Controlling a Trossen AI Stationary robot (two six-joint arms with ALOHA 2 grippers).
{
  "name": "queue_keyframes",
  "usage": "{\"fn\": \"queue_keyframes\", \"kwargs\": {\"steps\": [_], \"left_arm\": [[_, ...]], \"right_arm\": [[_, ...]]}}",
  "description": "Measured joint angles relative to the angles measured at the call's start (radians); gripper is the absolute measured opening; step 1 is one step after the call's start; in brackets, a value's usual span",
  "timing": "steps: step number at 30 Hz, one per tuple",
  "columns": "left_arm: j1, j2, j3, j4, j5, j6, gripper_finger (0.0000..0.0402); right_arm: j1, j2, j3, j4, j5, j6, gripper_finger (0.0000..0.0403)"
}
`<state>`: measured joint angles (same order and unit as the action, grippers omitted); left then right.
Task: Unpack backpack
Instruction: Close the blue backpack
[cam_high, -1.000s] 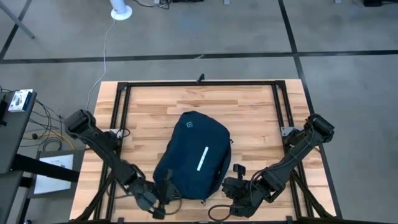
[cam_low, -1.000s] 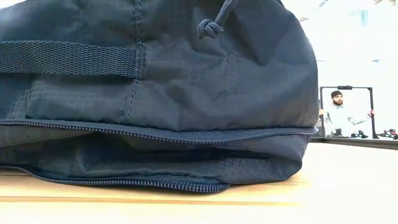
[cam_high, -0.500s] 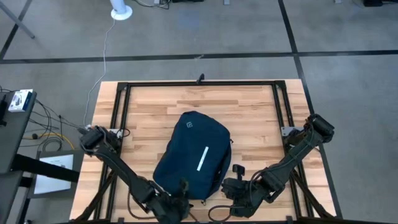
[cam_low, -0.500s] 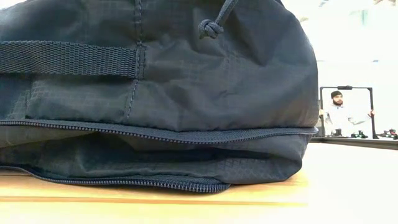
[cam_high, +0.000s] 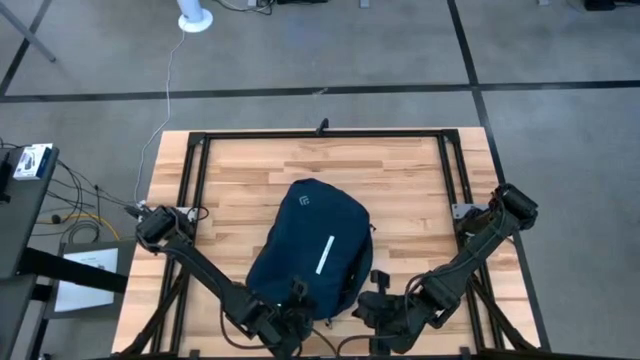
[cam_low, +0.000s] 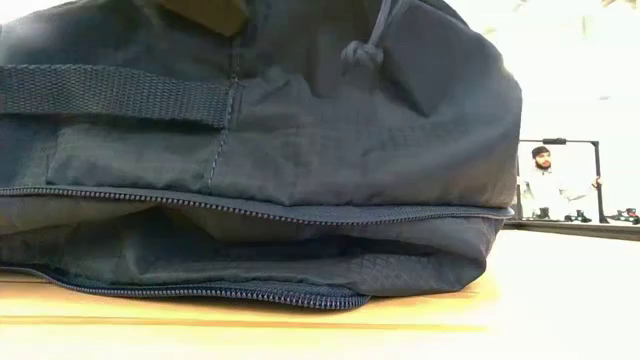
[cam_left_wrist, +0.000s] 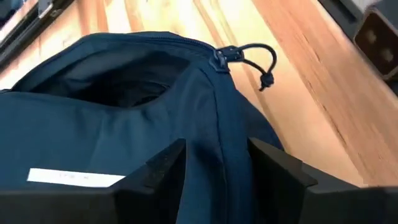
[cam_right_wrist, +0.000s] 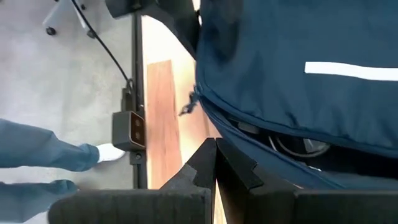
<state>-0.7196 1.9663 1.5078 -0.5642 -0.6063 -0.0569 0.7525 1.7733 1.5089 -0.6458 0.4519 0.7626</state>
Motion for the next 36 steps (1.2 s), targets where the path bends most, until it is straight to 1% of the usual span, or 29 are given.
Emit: {"fn": "queue_keyframes", "kwargs": {"steps": [2, 4, 5, 7, 9, 10, 12, 15, 17, 19, 22, 26, 29, 32, 36], "left_arm": [[0.007, 0.000, 0.000, 0.003, 0.037, -0.040, 0.0155], [0.016, 0.000, 0.000, 0.002, 0.089, -0.088, 0.0139], [0.020, 0.000, 0.000, -0.002, 0.099, -0.114, 0.0124], [0.027, -0.002, 0.005, -0.024, 0.105, -0.142, 0.0082], [0.032, -0.003, 0.019, -0.054, 0.106, -0.158, 0.0035], [0.036, -0.003, 0.026, -0.071, 0.107, -0.170, 0.0017], [0.049, -0.005, 0.038, -0.119, 0.111, -0.210, 0.0011], [0.076, -0.005, 0.050, -0.201, 0.127, -0.296, 0.0008], [0.096, -0.005, 0.051, -0.231, 0.127, -0.351, 0.0003], [0.111, -0.005, 0.051, -0.236, 0.118, -0.376, 0.0002], [0.119, -0.005, 0.057, -0.229, 0.101, -0.368, 0.0002], [0.120, -0.006, 0.075, -0.229, 0.071, -0.345, 0.0001], [0.115, -0.006, 0.098, -0.240, 0.026, -0.336, 0.0000], [0.111, -0.006, 0.110, -0.231, 0.015, -0.311, 0.0000], [0.105, -0.006, 0.119, -0.233, 0.014, -0.307, 0.0000]], "right_arm": [[0.000, 0.000, 0.000, 0.025, 0.000, -0.011, 0.0000], [0.000, 0.011, 0.000, 0.062, 0.001, -0.013, 0.0001], [0.000, 0.021, 0.000, 0.081, 0.002, -0.028, 0.0002], [0.006, 0.055, 0.000, 0.107, 0.001, -0.097, 0.0012], [0.013, 0.097, 0.000, 0.145, -0.002, -0.177, 0.0030], [0.018, 0.117, 0.000, 0.155, -0.003, -0.220, 0.0041], [0.021, 0.151, 0.000, 0.164, -0.001, -0.295, 0.0062], [0.020, 0.187, 0.000, 0.158, 0.043, -0.308, 0.0089], [0.010, 0.195, 0.000, 0.160, 0.075, -0.247, 0.0104], [-0.008, 0.195, 0.000, 0.158, 0.075, -0.142, 0.0117], [-0.040, 0.195, 0.000, 0.157, 0.064, 0.020, 0.0138], [-0.070, 0.195, 0.000, 0.149, 0.025, 0.187, 0.0169], [-0.073, 0.195, 0.000, 0.157, 0.041, 0.237, 0.0196], [-0.071, 0.195, 0.001, 0.150, 0.117, 0.298, 0.0221], [-0.083, 0.195, 0.001, 0.131, 0.156, 0.328, 0.0237]]}}
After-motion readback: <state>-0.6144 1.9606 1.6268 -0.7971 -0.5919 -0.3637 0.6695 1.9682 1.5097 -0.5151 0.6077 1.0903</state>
